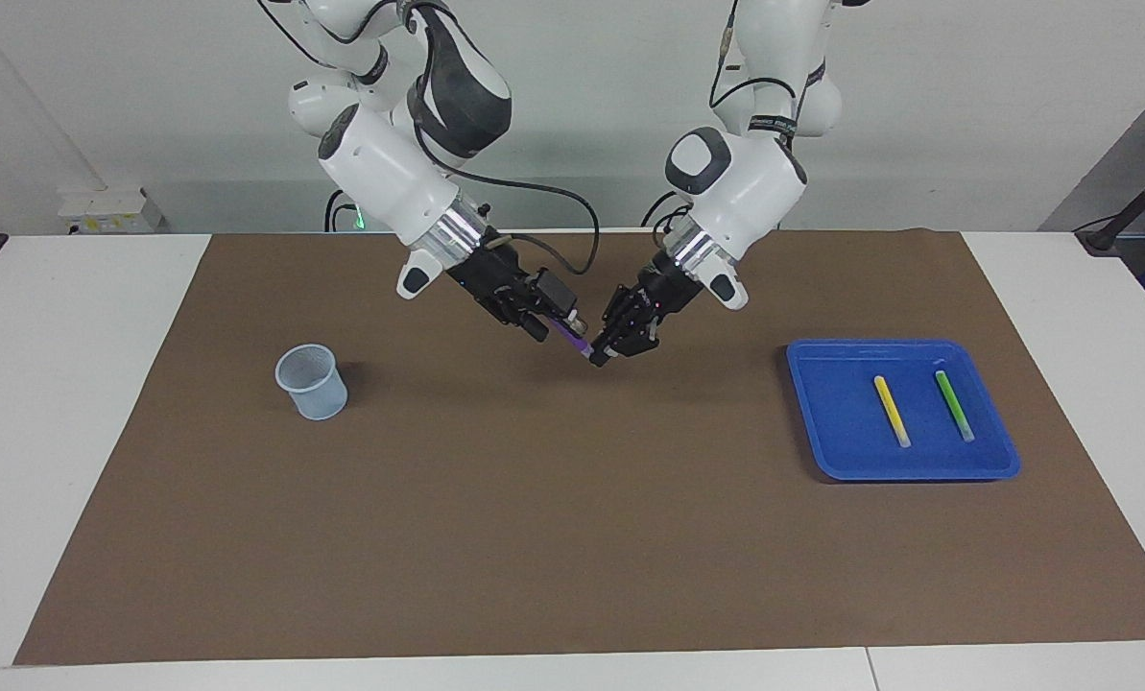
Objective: Transfer and insert pens with both arms
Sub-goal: 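Close the right gripper on the purple pen tip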
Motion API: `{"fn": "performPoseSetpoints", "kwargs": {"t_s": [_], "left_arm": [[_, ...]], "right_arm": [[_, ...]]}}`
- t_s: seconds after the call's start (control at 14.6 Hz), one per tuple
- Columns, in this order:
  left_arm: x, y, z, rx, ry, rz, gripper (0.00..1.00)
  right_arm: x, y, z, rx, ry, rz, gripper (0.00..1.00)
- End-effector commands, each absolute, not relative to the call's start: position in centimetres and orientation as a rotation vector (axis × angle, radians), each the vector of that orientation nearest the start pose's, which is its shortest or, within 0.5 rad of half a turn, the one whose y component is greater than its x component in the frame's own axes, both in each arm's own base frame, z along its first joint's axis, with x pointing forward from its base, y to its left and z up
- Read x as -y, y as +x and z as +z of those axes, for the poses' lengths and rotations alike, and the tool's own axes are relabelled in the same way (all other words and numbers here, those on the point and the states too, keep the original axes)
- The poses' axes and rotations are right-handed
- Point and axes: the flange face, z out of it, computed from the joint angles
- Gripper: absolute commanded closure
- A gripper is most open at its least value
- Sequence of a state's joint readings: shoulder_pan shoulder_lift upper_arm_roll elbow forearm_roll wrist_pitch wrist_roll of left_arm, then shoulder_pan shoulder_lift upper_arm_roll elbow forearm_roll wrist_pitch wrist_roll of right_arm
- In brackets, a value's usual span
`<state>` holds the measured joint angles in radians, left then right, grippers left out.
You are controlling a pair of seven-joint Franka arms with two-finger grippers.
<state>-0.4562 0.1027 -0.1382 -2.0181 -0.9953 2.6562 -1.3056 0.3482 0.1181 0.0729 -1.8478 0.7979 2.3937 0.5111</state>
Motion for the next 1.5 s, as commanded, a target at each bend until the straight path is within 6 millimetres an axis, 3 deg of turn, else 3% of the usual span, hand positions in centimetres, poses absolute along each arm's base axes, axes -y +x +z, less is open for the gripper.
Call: {"fn": "performPoseSetpoints", "kwargs": {"t_s": [0.0,0.27,0.55,1.23,1.44], "left_arm": [[31.6,50.6,45.5,-1.599,1.691,-0.345,1.0],[31.5,50.5,45.3,-1.604,1.693,-0.345,1.0],[31.5,50.5,45.3,-1.603,1.692,-0.345,1.0],[31.5,50.5,45.3,-1.603,1.692,-0.345,1.0],[31.6,50.5,45.3,-1.602,1.694,-0.345,1.0]], "right_arm": [[-26.4,56.9,50.6,-0.662,-2.264,-0.054,0.08],[-27.3,56.0,50.5,-0.635,-2.278,-0.017,0.19],[-28.1,55.4,50.4,-0.618,-2.286,-0.009,0.23],[-27.3,55.6,50.5,-0.594,-2.301,-0.006,0.26],[-25.6,55.3,51.7,-0.571,-2.325,0.029,0.26]]}}
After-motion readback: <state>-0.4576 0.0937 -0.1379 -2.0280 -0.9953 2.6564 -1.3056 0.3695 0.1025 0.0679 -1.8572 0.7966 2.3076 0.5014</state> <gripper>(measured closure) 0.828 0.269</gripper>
